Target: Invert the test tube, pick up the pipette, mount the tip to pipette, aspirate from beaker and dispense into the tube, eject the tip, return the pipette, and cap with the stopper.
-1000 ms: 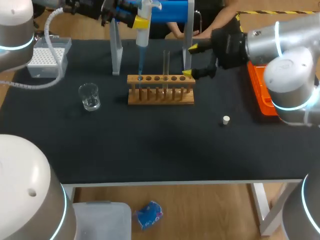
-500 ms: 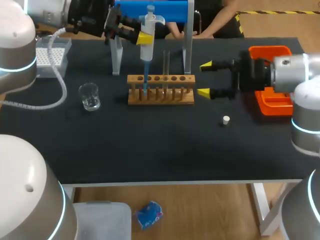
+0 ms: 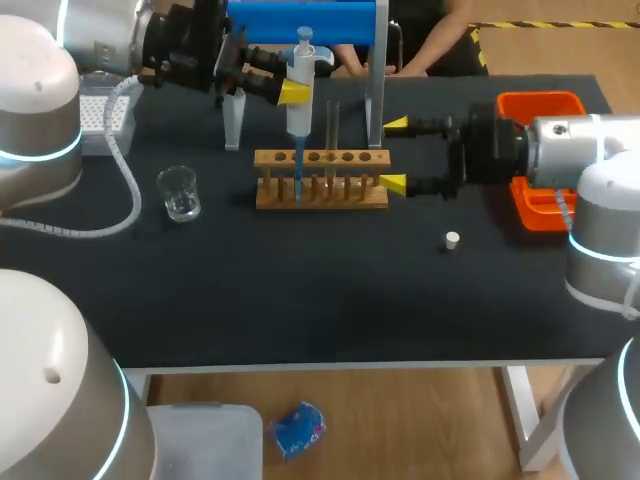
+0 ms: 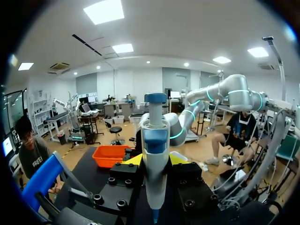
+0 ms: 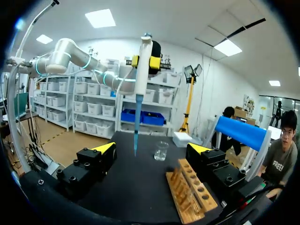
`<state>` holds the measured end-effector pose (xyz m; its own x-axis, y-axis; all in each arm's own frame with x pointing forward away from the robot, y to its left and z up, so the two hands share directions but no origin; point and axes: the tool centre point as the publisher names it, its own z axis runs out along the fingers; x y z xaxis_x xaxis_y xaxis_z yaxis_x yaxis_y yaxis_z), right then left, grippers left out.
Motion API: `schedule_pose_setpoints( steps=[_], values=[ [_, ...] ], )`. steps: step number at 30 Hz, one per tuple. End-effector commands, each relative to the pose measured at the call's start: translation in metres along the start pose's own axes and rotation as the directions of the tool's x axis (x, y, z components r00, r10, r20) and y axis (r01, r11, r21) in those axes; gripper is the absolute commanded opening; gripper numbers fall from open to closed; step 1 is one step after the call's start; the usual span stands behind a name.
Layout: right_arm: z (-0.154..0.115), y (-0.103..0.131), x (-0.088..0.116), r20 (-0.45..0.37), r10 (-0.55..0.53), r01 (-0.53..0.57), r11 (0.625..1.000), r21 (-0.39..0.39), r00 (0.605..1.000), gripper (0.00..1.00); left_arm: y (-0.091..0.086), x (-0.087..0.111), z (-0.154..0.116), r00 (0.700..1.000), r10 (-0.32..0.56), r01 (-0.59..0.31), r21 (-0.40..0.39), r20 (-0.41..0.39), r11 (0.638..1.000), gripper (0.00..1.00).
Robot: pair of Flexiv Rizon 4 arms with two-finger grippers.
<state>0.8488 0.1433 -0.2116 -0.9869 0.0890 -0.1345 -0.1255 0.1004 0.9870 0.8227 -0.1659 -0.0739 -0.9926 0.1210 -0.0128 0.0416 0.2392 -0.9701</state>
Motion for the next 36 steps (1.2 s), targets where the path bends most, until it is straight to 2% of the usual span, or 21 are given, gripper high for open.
schedule_pose_setpoints(
  steps=[1, 2, 3, 5, 17, 19, 27, 33, 36],
  values=[
    [0.017, 0.003, -0.005, -0.021, -0.011, 0.01, 0.999, -0.041, 1.0, 1.0, 0.005, -0.003, 0.002, 1.0, 0.002, -0.002, 0.015, -0.009, 1.0, 0.0],
    [0.02, 0.006, -0.004, -0.04, -0.003, 0.001, 0.998, -0.061, 0.999, 1.0, 0.006, -0.003, 0.005, 1.0, 0.004, -0.004, 0.015, -0.023, 1.0, 0.0],
    [0.023, 0.008, -0.003, -0.051, 0.0, -0.003, 0.998, -0.065, 0.999, 1.0, 0.007, -0.003, 0.007, 1.0, 0.001, -0.002, -0.009, -0.031, 1.0, 0.0],
    [0.028, 0.01, -0.002, -0.071, 0.008, -0.012, 0.998, -0.057, 0.997, 1.0, 0.007, -0.003, 0.007, 1.0, 0.001, -0.002, -0.009, -0.031, 1.0, 0.0],
    [0.028, 0.01, -0.002, -0.071, 0.008, -0.012, 0.998, -0.057, 0.997, 1.0, 0.009, -0.005, 0.009, 1.0, 0.002, -0.003, -0.008, -0.031, 1.0, 0.0],
    [0.033, 0.015, 0.001, -0.073, 0.011, -0.015, 0.998, -0.054, 0.997, 1.0, 0.013, -0.006, 0.012, 0.999, 0.003, -0.003, -0.003, -0.034, 1.0, 0.0],
    [0.042, 0.031, 0.006, -0.069, 0.004, -0.013, 0.991, -0.136, 0.998, 1.0, 0.021, -0.007, 0.012, 0.999, 0.051, -0.051, 0.018, 0.012, 0.999, 0.0],
    [0.047, 0.041, 0.009, -0.074, -0.003, -0.008, 0.989, -0.144, 0.997, 1.0, 0.022, -0.007, 0.013, 0.998, 0.06, -0.06, 0.016, 0.014, 0.998, 0.0],
    [0.053, 0.045, 0.011, -0.09, 0.014, -0.025, 0.992, -0.123, 0.996, 1.0, 0.022, -0.007, 0.013, 0.998, 0.06, -0.06, 0.016, 0.014, 0.998, 0.0]
  ],
)
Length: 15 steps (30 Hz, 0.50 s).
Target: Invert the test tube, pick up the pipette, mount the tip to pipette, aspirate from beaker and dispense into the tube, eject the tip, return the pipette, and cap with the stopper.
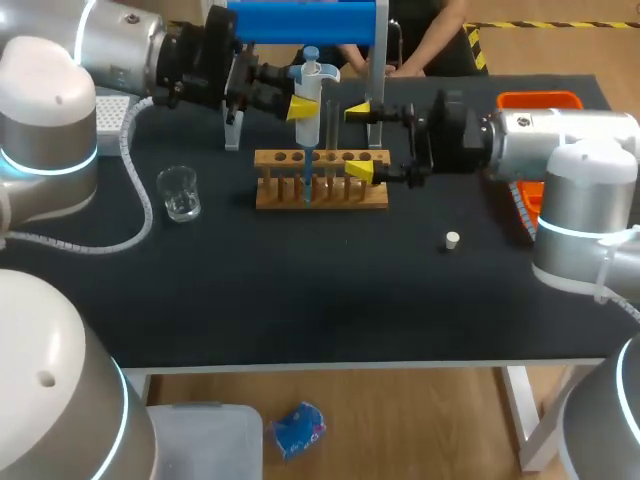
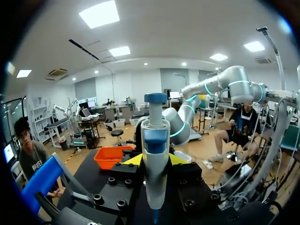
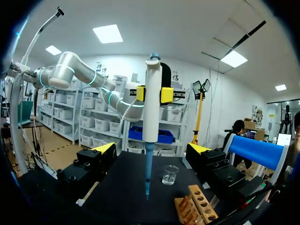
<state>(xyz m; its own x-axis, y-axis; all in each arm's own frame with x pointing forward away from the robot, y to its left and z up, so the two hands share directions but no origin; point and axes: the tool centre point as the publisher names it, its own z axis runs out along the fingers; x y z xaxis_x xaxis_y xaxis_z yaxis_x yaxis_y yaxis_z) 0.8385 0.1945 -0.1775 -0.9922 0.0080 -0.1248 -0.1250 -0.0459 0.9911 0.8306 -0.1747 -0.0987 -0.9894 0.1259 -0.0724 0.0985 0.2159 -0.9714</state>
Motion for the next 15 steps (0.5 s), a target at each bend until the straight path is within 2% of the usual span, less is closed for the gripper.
schedule_pose_setpoints(
  steps=[1, 7, 10, 15],
  values=[
    [0.009, 0.005, 0.001, -0.014, 0.023, -0.022, 0.999, 0.026, 1.0, 1.0, 0.0, 0.001, 0.0, 1.0, 0.001, -0.001, 0.0, 0.004, 1.0, 0.0],
    [0.024, 0.014, 0.002, -0.002, 0.092, -0.092, 0.994, 0.057, 0.996, 1.0, 0.0, 0.001, 0.0, 1.0, 0.001, -0.001, 0.0, 0.004, 1.0, 0.0],
    [0.032, 0.019, 0.002, -0.031, 0.139, -0.138, 0.99, 0.023, 0.99, 1.0, 0.0, 0.001, 0.0, 1.0, 0.001, -0.001, 0.0, 0.004, 1.0, 0.0],
    [0.04, 0.025, 0.004, -0.03, 0.153, -0.152, 0.988, 0.033, 0.988, 1.0, 0.0, 0.001, 0.0, 1.0, 0.001, -0.001, 0.0, 0.004, 1.0, 0.0]
  ],
)
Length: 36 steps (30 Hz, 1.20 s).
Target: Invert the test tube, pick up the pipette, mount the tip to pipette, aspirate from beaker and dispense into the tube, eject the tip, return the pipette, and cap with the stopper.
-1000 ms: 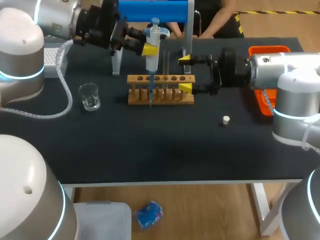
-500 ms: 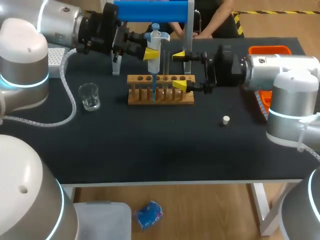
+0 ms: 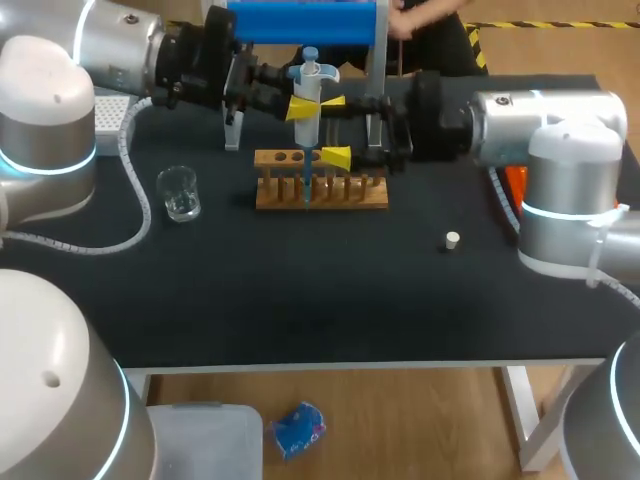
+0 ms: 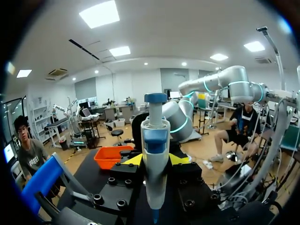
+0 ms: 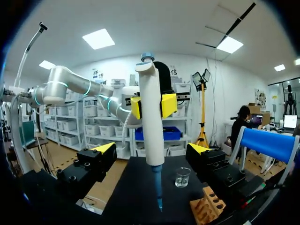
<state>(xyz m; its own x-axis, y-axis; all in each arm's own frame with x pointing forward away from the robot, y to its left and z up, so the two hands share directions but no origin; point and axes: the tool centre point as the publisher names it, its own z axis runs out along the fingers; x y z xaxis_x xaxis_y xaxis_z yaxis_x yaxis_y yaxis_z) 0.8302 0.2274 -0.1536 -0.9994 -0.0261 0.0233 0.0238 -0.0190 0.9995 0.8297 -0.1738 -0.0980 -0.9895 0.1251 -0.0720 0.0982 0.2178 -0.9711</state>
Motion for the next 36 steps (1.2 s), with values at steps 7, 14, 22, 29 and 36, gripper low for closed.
schedule_pose_setpoints(
  steps=[7, 14, 22, 29, 36],
  values=[
    [0.017, 0.004, 0.002, -0.008, 0.0, 0.001, 0.999, 0.037, 1.0, 1.0, 0.0, 0.0, 0.001, 1.0, 0.001, -0.001, 0.002, 0.004, 1.0, 0.0],
    [0.026, 0.005, 0.006, 0.041, -0.031, 0.029, 0.998, 0.057, 0.999, 1.0, 0.0, 0.0, 0.001, 1.0, 0.001, -0.001, 0.002, 0.004, 1.0, 0.0],
    [0.03, 0.003, 0.006, 0.102, -0.075, 0.068, 0.995, 0.069, 0.992, 0.55, 0.0, 0.0, 0.001, 1.0, 0.001, -0.001, 0.002, 0.004, 1.0, 0.0],
    [0.035, 0.0, 0.004, 0.106, -0.066, 0.06, 0.996, 0.059, 0.992, 0.45, 0.0, 0.0, 0.001, 1.0, 0.001, -0.001, 0.002, 0.004, 1.0, 0.0],
    [0.035, 0.0, 0.003, 0.12, -0.067, 0.061, 0.997, 0.051, 0.991, 0.31, 0.0, 0.0, 0.001, 1.0, 0.001, -0.001, 0.002, 0.004, 1.0, 0.0]
  ],
)
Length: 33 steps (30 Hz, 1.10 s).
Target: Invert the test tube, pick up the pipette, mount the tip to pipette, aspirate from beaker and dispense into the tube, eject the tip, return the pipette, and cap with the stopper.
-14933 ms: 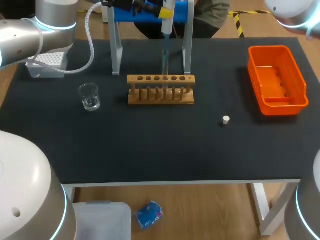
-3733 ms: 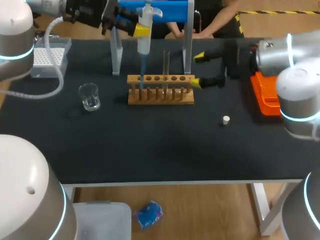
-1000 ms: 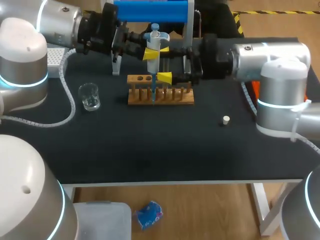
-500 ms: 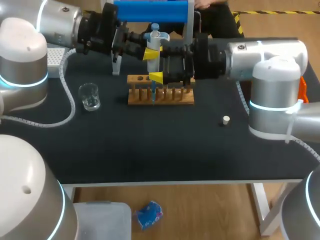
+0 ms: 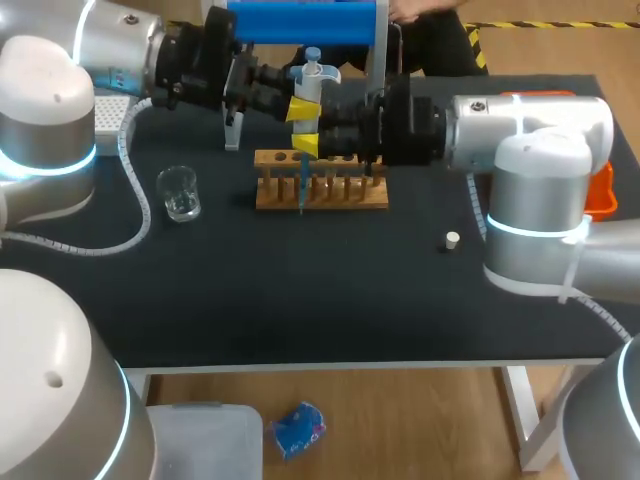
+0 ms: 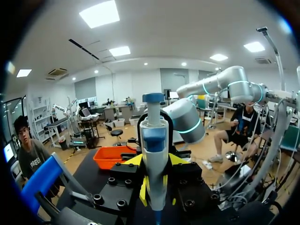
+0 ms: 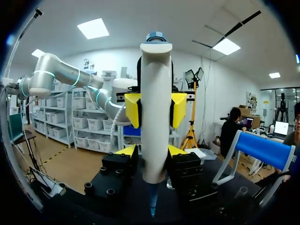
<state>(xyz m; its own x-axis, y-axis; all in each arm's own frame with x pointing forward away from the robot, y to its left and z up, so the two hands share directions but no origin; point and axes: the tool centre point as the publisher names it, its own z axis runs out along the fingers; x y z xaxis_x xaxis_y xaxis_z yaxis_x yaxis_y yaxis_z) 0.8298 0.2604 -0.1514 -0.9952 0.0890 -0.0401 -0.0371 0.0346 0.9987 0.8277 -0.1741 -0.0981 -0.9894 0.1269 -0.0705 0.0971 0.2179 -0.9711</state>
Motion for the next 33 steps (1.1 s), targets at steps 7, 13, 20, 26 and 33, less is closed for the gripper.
schedule_pose_setpoints(
  steps=[7, 13, 20, 26, 33],
  values=[
    [0.0025, -0.003, 0.0025, 0.026, 0.002, -0.002, 1.0, -0.008, 1.0, 0.29, 0.0005, -0.0016, 0.0002, 1.0, 0.002, -0.002, 0.002, 0.006, 1.0, 0.0],
    [0.0027, -0.0039, 0.0014, 0.04, 0.005, -0.004, 1.0, -0.025, 0.999, 0.82, 0.0005, -0.0016, 0.0002, 1.0, 0.002, -0.002, 0.002, 0.006, 1.0, 0.0],
    [0.0011, -0.005, -0.0003, 0.067, 0.005, 0.0, 0.997, -0.074, 0.998, 0.49, 0.0005, -0.0016, 0.0002, 1.0, 0.002, -0.002, 0.002, 0.006, 1.0, 0.0],
    [0.0002, -0.0068, -0.0029, 0.07, 0.022, -0.015, 0.994, -0.106, 0.997, 0.0, 0.0005, -0.0016, 0.0002, 1.0, 0.002, -0.002, 0.002, 0.006, 1.0, 0.0],
    [-0.0029, -0.005, -0.0051, 0.082, 0.015, -0.006, 0.994, -0.108, 0.997, 0.0, 0.0005, -0.0016, 0.0002, 1.0, 0.002, -0.002, 0.002, 0.006, 1.0, 0.0]
  ],
)
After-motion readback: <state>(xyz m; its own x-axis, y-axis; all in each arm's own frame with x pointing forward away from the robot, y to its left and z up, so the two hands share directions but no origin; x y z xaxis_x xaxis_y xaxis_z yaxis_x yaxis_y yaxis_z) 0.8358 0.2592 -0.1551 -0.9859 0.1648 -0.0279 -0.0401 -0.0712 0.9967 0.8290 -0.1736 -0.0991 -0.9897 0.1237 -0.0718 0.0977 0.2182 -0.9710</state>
